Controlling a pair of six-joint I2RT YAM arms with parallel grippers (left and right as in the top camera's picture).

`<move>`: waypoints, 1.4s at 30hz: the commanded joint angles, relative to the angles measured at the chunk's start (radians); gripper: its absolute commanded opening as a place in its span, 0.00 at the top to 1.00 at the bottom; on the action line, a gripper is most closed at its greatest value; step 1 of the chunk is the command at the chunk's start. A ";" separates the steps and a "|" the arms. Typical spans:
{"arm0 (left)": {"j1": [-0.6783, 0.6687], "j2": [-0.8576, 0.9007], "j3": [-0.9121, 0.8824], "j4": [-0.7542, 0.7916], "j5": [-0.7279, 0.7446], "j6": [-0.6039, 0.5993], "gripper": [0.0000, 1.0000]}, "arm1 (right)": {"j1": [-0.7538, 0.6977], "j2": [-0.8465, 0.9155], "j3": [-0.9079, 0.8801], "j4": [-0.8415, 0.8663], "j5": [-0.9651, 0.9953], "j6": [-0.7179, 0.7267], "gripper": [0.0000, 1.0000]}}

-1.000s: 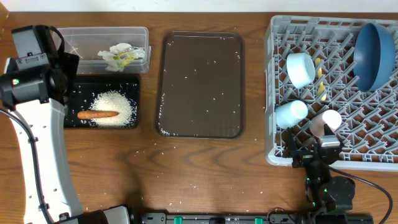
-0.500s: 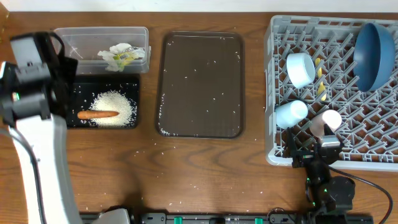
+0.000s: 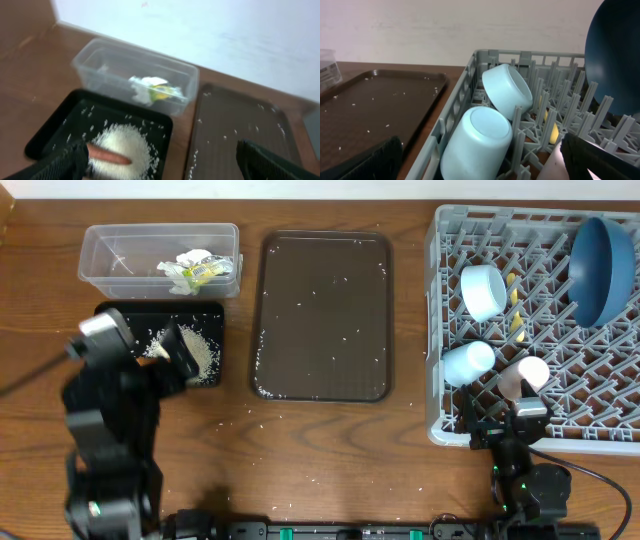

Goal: Sort waste into correct bins and load items into the dishwasher rack

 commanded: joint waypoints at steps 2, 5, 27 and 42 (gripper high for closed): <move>-0.009 -0.183 -0.217 0.104 0.081 0.143 0.04 | -0.003 -0.007 -0.002 -0.004 -0.007 0.014 0.01; -0.037 -0.301 -0.369 0.224 0.072 0.144 0.04 | -0.003 -0.007 -0.002 -0.004 -0.007 0.014 0.01; -0.118 -0.645 -0.811 0.414 0.018 0.143 0.04 | -0.003 -0.007 -0.002 -0.004 -0.007 0.014 0.01; -0.118 -0.643 -0.811 0.393 0.017 0.138 0.04 | -0.003 -0.007 -0.002 -0.004 -0.007 0.014 0.01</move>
